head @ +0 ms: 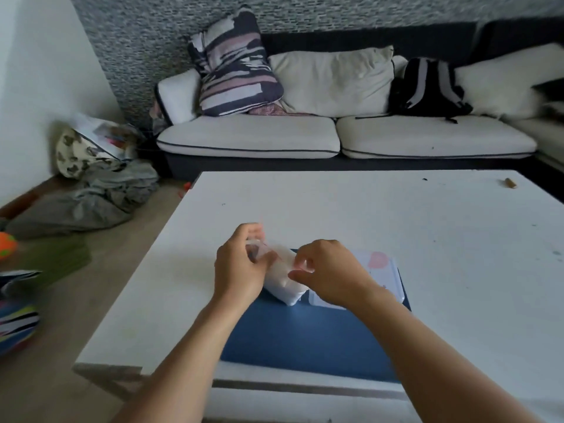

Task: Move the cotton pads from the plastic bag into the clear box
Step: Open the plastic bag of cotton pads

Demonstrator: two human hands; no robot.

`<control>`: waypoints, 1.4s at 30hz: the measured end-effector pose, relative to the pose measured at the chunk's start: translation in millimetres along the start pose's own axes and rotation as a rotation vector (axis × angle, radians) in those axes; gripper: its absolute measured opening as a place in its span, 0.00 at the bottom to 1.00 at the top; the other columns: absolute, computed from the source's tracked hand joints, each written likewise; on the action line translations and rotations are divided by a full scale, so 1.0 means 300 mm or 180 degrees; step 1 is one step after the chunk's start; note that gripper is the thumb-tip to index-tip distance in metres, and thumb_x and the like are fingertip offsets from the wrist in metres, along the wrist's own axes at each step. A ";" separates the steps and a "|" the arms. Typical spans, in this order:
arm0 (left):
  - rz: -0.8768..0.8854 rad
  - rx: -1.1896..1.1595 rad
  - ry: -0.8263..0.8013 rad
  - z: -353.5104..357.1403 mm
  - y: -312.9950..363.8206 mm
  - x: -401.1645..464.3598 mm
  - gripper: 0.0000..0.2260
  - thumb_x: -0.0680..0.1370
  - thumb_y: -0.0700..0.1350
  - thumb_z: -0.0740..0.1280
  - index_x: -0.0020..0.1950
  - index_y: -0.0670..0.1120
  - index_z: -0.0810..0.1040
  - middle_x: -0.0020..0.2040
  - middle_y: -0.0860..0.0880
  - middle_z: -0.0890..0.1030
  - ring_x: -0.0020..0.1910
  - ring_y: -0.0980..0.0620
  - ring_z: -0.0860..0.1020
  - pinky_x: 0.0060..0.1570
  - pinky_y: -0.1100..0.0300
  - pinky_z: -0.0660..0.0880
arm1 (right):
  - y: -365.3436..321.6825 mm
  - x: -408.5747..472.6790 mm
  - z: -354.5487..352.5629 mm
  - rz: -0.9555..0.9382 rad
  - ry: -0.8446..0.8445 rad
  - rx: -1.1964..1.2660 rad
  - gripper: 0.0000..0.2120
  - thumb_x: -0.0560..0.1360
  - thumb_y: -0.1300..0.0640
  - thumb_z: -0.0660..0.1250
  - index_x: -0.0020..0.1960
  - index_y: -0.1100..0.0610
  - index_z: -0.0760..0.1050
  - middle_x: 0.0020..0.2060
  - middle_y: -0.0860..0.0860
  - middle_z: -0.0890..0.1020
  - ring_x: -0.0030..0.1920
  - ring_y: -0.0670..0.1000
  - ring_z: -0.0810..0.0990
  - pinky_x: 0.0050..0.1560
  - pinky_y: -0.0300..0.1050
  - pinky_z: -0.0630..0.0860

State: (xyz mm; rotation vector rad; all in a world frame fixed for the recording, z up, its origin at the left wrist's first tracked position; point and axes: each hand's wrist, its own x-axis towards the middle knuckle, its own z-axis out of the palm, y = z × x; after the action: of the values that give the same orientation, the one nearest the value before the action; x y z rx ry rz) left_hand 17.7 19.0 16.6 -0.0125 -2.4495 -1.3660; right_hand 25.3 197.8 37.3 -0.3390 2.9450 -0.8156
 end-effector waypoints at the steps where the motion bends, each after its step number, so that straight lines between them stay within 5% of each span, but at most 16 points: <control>1: 0.0063 -0.0066 0.0015 0.011 -0.003 0.026 0.22 0.72 0.39 0.78 0.63 0.51 0.77 0.53 0.57 0.81 0.50 0.58 0.81 0.50 0.65 0.78 | 0.005 0.026 -0.008 0.0008 -0.0014 0.0088 0.05 0.73 0.50 0.73 0.41 0.50 0.81 0.39 0.48 0.83 0.40 0.49 0.81 0.43 0.45 0.78; 5: 0.0163 -0.0362 -0.0221 0.061 0.018 0.116 0.26 0.72 0.38 0.78 0.67 0.48 0.74 0.55 0.54 0.80 0.53 0.61 0.80 0.52 0.69 0.78 | 0.046 0.076 -0.044 0.0460 -0.0221 0.1037 0.19 0.73 0.55 0.75 0.26 0.52 0.74 0.22 0.42 0.75 0.25 0.42 0.69 0.30 0.32 0.67; 12: 0.0111 -0.0445 -0.0477 0.088 -0.023 0.132 0.22 0.74 0.37 0.76 0.66 0.48 0.76 0.59 0.52 0.81 0.59 0.58 0.80 0.61 0.66 0.76 | 0.068 0.123 -0.035 0.0810 -0.0560 0.2184 0.09 0.76 0.59 0.73 0.39 0.63 0.81 0.29 0.54 0.81 0.29 0.48 0.78 0.33 0.38 0.76; 18: 0.0248 -0.0342 -0.0231 0.078 -0.033 0.119 0.14 0.75 0.40 0.74 0.57 0.46 0.76 0.57 0.55 0.79 0.60 0.58 0.77 0.59 0.64 0.75 | 0.053 0.130 -0.013 0.0552 -0.0215 0.2142 0.10 0.79 0.61 0.67 0.45 0.68 0.82 0.32 0.54 0.80 0.32 0.49 0.76 0.36 0.40 0.76; 23: 0.0385 0.0440 -0.0221 0.082 -0.010 0.079 0.13 0.69 0.60 0.72 0.40 0.51 0.81 0.49 0.53 0.75 0.48 0.59 0.76 0.46 0.65 0.73 | 0.030 0.106 0.024 0.0505 -0.0112 0.2475 0.12 0.80 0.64 0.64 0.43 0.69 0.81 0.32 0.55 0.78 0.34 0.49 0.75 0.36 0.38 0.75; 29: 0.0429 0.0409 -0.0416 0.080 -0.014 0.085 0.06 0.76 0.44 0.70 0.39 0.49 0.79 0.42 0.53 0.79 0.37 0.58 0.77 0.41 0.61 0.73 | 0.022 0.101 0.023 0.0621 -0.0173 0.2687 0.14 0.82 0.61 0.63 0.43 0.69 0.81 0.33 0.55 0.80 0.34 0.50 0.76 0.35 0.40 0.76; 34: 0.0560 0.0120 -0.0931 0.078 -0.024 0.076 0.04 0.78 0.48 0.66 0.47 0.52 0.80 0.43 0.57 0.81 0.39 0.55 0.79 0.41 0.57 0.76 | 0.028 0.102 0.008 0.0768 -0.0031 0.2492 0.23 0.75 0.44 0.73 0.43 0.66 0.82 0.31 0.53 0.83 0.29 0.48 0.78 0.31 0.41 0.75; 42: 0.0333 0.0107 -0.0796 0.083 -0.016 0.084 0.08 0.80 0.46 0.67 0.41 0.48 0.78 0.35 0.55 0.79 0.31 0.58 0.74 0.35 0.66 0.69 | 0.030 0.099 -0.003 0.0681 -0.0225 0.2615 0.12 0.81 0.59 0.66 0.43 0.64 0.80 0.31 0.52 0.83 0.32 0.49 0.78 0.31 0.37 0.76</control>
State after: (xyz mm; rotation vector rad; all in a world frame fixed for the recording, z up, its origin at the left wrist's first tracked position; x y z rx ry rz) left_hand -14.2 33.2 8.0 -0.3170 -2.6310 -1.3489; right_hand -5.3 199.0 33.4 0.0096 2.2499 -1.7840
